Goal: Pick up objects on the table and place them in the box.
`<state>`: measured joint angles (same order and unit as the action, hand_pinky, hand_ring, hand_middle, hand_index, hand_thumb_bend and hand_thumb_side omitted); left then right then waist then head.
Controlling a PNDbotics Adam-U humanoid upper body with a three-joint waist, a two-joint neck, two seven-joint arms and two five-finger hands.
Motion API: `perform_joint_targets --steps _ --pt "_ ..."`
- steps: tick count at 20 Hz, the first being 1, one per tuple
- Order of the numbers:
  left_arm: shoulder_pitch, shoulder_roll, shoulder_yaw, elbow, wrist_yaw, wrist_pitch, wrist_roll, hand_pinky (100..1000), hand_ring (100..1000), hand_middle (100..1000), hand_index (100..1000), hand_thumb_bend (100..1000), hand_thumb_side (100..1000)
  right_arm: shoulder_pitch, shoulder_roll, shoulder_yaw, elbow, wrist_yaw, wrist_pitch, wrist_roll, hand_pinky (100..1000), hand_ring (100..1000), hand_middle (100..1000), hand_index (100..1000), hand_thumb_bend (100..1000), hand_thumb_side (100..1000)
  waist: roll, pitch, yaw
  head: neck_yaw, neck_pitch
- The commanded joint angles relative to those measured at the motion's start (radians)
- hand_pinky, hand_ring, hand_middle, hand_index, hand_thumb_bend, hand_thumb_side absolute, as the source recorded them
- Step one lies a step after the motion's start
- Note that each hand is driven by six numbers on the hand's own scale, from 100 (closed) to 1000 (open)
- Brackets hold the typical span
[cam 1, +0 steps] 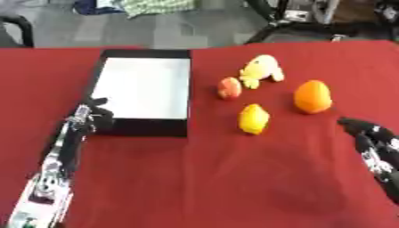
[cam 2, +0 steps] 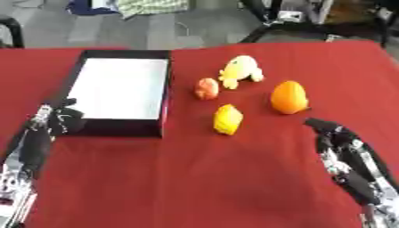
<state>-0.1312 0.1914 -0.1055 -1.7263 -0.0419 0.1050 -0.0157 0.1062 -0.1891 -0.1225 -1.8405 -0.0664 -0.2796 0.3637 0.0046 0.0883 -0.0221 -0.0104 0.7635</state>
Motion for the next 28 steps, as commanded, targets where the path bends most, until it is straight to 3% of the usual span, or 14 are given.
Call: perform_joint_targets --steps 1,15,21,28 --pt "-0.004 0.003 0.007 -0.013 0.005 -0.002 0.004 698 635 584 817 100 1000 -0.006 -0.007 -0.001 -0.026 0.002 -0.002 0.002 1000 964 780 788 100 536 -0.009 -0.012 -0.001 -0.001 0.006" --pt "-0.004 0.002 0.007 -0.014 0.007 -0.004 0.001 699 637 585 817 100 1000 -0.025 -0.026 -0.002 -0.025 0.018 -0.007 0.009 1000 970 789 796 100 496 -0.01 -0.012 0.003 0.002 0.006" --pt "0.0 0.007 0.003 -0.012 0.007 -0.004 -0.003 699 637 585 817 100 1000 -0.14 -0.147 -0.007 0.015 0.092 -0.059 0.003 1000 972 811 831 100 431 -0.017 -0.024 0.011 -0.001 0.006" --pt "0.004 0.012 -0.002 -0.009 0.006 -0.003 -0.009 699 638 586 817 100 1000 -0.31 -0.317 0.028 0.161 0.146 -0.124 -0.034 1000 978 838 858 100 403 -0.021 -0.03 0.02 -0.015 0.006"
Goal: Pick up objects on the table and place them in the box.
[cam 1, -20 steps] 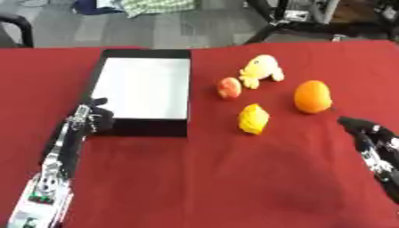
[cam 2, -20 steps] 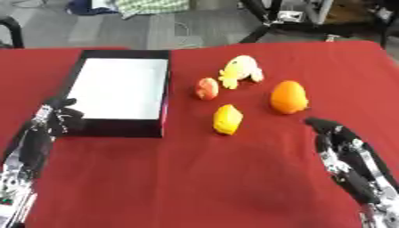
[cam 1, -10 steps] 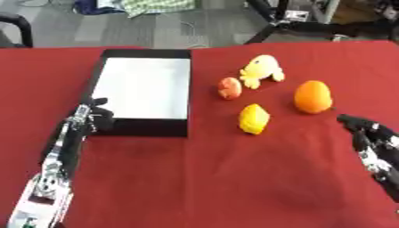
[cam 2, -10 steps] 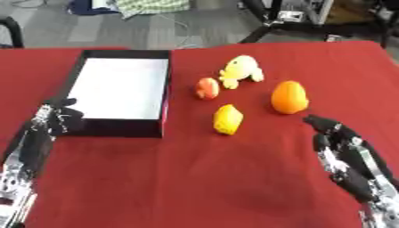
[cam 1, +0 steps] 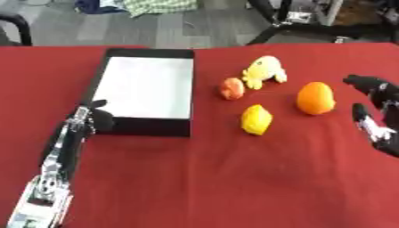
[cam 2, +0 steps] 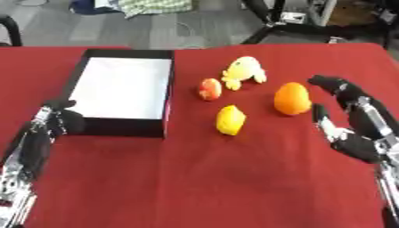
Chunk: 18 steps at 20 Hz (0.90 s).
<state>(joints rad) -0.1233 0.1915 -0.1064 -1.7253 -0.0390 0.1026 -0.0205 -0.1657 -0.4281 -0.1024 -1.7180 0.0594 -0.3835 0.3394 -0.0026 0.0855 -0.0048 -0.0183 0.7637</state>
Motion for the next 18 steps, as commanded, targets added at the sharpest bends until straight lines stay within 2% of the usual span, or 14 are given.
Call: perform_joint_targets --steps 1,5,12,16,18 --pt "-0.003 0.012 -0.002 -0.009 0.002 0.0 -0.006 699 637 585 817 100 1000 -0.062 -0.102 0.014 0.062 0.029 -0.025 -0.015 1000 978 840 858 100 376 -0.013 -0.027 0.003 -0.011 0.006" --pt "-0.004 0.011 -0.003 -0.01 0.003 -0.001 -0.007 699 637 585 817 100 1000 -0.16 -0.18 0.045 0.16 0.06 -0.013 -0.022 1000 983 852 867 100 309 -0.01 -0.027 0.005 -0.019 0.006" --pt "-0.002 0.01 -0.006 -0.009 0.003 0.0 -0.012 700 637 585 817 100 1000 -0.32 -0.175 0.067 0.332 0.151 0.062 0.032 1000 999 868 884 100 233 -0.007 -0.03 0.004 -0.024 0.006" --pt "-0.003 0.009 -0.006 -0.009 0.003 0.0 -0.013 700 638 585 817 100 1000 -0.373 -0.153 0.066 0.432 0.211 0.071 0.072 1000 1000 870 890 100 318 -0.006 -0.03 0.005 -0.026 0.006" --pt "-0.002 0.009 -0.006 -0.008 0.002 0.001 -0.013 700 638 585 817 100 1000 -0.393 -0.142 0.064 0.481 0.242 0.059 0.08 1000 1000 870 890 100 318 -0.005 -0.031 0.005 -0.026 0.006"
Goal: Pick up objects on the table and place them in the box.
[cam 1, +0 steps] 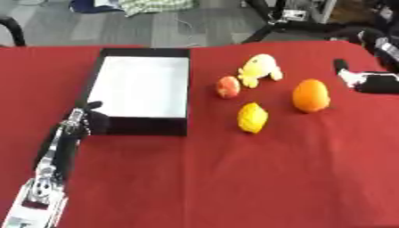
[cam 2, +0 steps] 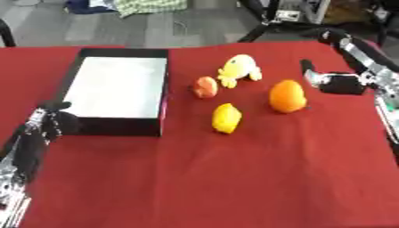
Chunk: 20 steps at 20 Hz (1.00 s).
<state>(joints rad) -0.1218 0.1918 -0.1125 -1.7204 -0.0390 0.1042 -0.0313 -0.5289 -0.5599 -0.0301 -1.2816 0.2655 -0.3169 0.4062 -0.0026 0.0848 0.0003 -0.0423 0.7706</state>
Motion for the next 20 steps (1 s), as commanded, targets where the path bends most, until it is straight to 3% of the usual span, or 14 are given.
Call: perform_joint_targets --steps 1,5,6,12,20 --pt "-0.004 0.008 0.0 -0.013 0.002 -0.001 -0.003 700 638 585 817 100 1000 -0.038 -0.007 -0.009 0.07 0.051 -0.02 0.01 1000 1000 870 890 100 318 -0.005 -0.03 0.0 -0.002 -0.001" --pt "-0.003 0.008 0.0 -0.012 0.002 0.0 -0.003 700 638 585 817 100 1000 -0.064 0.0 -0.006 0.171 0.085 -0.079 -0.018 1000 1000 870 890 100 318 -0.005 -0.031 0.0 -0.002 -0.001" --pt "-0.003 0.008 0.0 -0.012 0.002 -0.001 -0.003 700 639 586 816 100 1000 -0.069 0.001 -0.005 0.196 0.089 -0.094 -0.025 1000 1000 870 897 100 462 -0.005 -0.031 0.001 -0.002 -0.001" --pt "-0.004 0.005 -0.003 -0.012 0.002 -0.001 -0.007 701 639 586 816 100 1000 -0.121 0.024 -0.019 0.344 0.166 -0.06 -0.006 1000 999 871 900 100 545 -0.004 -0.035 0.003 -0.003 -0.001" --pt "-0.005 0.003 -0.003 -0.012 0.002 -0.001 -0.009 701 639 586 816 100 1000 -0.153 0.034 -0.011 0.534 0.286 -0.156 -0.083 1000 996 871 901 100 668 -0.005 -0.035 0.004 -0.001 -0.001"
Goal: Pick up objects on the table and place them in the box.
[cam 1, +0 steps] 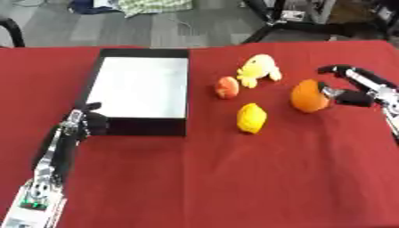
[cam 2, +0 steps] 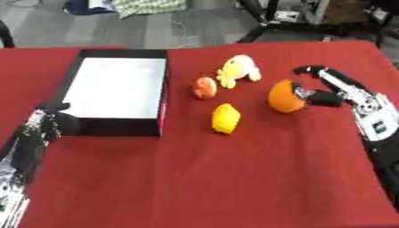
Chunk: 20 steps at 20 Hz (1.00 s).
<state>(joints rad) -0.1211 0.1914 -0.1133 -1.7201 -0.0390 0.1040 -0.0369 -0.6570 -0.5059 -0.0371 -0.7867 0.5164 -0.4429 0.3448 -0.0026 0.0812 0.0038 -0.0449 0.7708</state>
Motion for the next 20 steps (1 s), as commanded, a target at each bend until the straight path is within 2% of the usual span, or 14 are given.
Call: perform_joint_targets --steps 1,7,9,12,13,14,15,16,17,20 --pt "-0.005 0.003 -0.003 -0.012 0.002 -0.001 -0.004 702 640 586 816 100 1000 -0.027 -0.019 -0.002 0.055 0.051 -0.043 -0.027 1000 995 870 901 100 681 -0.005 -0.032 0.001 0.001 -0.001" --pt "-0.006 0.003 -0.003 -0.013 0.001 -0.001 -0.006 702 640 586 816 100 1000 -0.033 -0.008 -0.001 0.084 0.143 -0.091 -0.033 1000 987 865 898 100 701 -0.004 -0.031 0.001 0.0 -0.001" --pt "-0.005 0.003 -0.003 -0.013 0.001 -0.001 -0.006 702 640 586 816 100 1000 -0.033 -0.005 -0.002 0.081 0.173 -0.105 -0.029 1000 981 853 893 100 675 -0.004 -0.031 0.001 0.001 -0.001" --pt "-0.005 0.003 -0.003 -0.014 0.001 -0.002 -0.006 702 641 587 816 100 1000 -0.033 0.0 -0.006 0.074 0.217 -0.13 -0.025 1000 966 819 862 100 552 -0.004 -0.03 0.001 0.003 -0.001" --pt "-0.005 0.003 -0.003 -0.014 0.001 -0.002 -0.006 702 641 587 816 100 1000 -0.033 0.002 -0.009 0.069 0.226 -0.139 -0.028 1000 952 781 815 100 400 -0.004 -0.03 0.001 0.004 -0.001" --pt "-0.005 0.003 -0.003 -0.014 0.001 -0.002 -0.006 702 641 587 816 100 1000 -0.033 0.002 -0.012 0.065 0.231 -0.148 -0.033 1000 949 773 800 100 348 -0.004 -0.03 0.001 0.004 -0.001" --pt "-0.005 0.003 -0.003 -0.014 0.001 -0.002 -0.007 702 641 587 816 100 1000 -0.034 0.003 -0.013 0.059 0.234 -0.157 -0.041 1000 941 746 726 100 207 -0.004 -0.03 0.001 0.005 -0.001" --pt "-0.005 0.003 -0.003 -0.014 0.002 -0.002 -0.007 702 641 587 816 100 1000 -0.034 0.003 -0.015 0.051 0.233 -0.166 -0.053 1000 939 739 687 100 204 -0.004 -0.03 0.001 0.005 -0.001" --pt "-0.005 0.002 -0.003 -0.014 0.002 -0.002 -0.007 703 641 587 816 100 1000 -0.035 0.003 -0.017 0.042 0.229 -0.175 -0.065 1000 935 725 602 100 200 -0.004 -0.03 0.001 0.006 -0.001" --pt "-0.005 0.002 -0.003 -0.014 0.002 -0.002 -0.007 703 641 587 816 100 1000 -0.035 0.003 -0.021 0.014 0.211 -0.196 -0.109 989 921 698 427 100 198 -0.004 -0.031 0.0 0.006 -0.001"
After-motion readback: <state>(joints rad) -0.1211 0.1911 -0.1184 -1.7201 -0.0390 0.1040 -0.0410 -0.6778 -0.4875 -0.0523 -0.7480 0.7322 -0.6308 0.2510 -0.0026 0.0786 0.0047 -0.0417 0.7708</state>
